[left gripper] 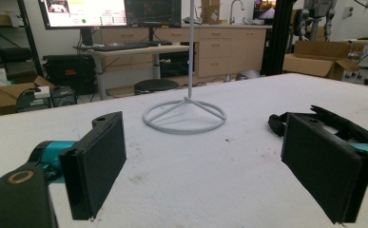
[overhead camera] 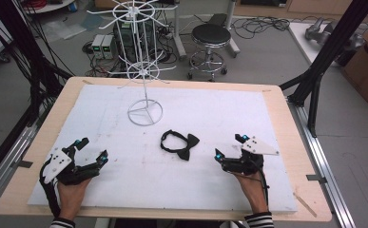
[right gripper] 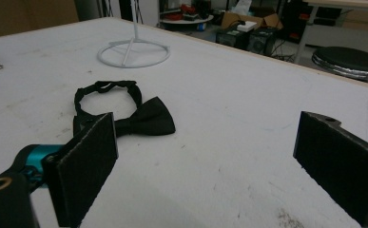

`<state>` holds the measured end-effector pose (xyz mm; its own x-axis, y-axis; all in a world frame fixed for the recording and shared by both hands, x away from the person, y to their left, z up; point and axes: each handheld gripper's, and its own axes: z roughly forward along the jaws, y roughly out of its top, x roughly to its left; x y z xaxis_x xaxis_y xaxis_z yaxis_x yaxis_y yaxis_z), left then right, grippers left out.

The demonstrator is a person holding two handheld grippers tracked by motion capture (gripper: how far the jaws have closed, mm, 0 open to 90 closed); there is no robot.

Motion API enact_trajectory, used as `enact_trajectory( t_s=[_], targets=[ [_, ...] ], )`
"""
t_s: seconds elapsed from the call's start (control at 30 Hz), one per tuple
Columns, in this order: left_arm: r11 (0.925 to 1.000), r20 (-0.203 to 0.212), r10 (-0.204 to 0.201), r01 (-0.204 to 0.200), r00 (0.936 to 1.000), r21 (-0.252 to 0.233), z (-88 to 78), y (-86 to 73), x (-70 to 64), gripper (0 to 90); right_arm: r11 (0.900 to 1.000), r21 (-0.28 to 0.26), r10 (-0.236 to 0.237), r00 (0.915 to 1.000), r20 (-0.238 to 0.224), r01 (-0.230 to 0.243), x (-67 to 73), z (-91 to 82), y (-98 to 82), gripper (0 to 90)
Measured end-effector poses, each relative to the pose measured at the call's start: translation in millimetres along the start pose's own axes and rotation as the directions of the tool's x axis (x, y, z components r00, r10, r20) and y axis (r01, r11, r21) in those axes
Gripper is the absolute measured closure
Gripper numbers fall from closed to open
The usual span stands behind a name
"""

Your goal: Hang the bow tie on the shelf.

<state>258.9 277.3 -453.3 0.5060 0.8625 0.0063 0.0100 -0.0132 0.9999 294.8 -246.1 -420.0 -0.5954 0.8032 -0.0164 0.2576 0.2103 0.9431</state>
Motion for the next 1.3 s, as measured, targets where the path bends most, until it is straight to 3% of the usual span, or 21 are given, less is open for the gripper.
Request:
enact_trajectory(
  t_s=[0.3,0.43,0.83,1.0,1.13,1.3],
  targets=[
    [1.0,-0.001,0.003,-0.003,1.0,0.002,0.2,0.1,-0.1,15.4,0.996,0.093,0.009,0.9997,-0.021,-0.007,5.8,25.7,15.5,6.4],
    [1.0,0.001,0.004,-0.004,1.0,0.006,0.4,0.1,0.0,15.4,0.989,0.147,0.008,0.9993,-0.036,-0.003,6.5,37.4,20.1,6.4],
    [1.0,0.0,0.006,-0.006,1.0,0.006,0.7,0.2,-0.6,15.4,0.971,0.224,-0.065,0.9925,-0.103,0.087,18.9,67.1,48.5,6.5],
    [1.0,0.0,0.006,-0.006,1.0,0.006,0.5,0.2,-0.4,15.4,0.956,0.26,-0.1,0.9859,-0.134,0.132,23.6,82.1,58.3,6.5],
    [1.0,0.001,0.003,-0.003,1.0,0.006,0.4,0.3,0.2,15.4,0.934,0.306,-0.141,0.977,-0.159,0.185,29.1,97.9,67.1,6.5],
    [1.0,0.002,0.006,-0.006,1.0,0.005,0.3,0.2,0.0,15.4,0.928,0.311,-0.161,0.9737,-0.162,0.205,32.3,107.7,72.3,6.5]
  ],
)
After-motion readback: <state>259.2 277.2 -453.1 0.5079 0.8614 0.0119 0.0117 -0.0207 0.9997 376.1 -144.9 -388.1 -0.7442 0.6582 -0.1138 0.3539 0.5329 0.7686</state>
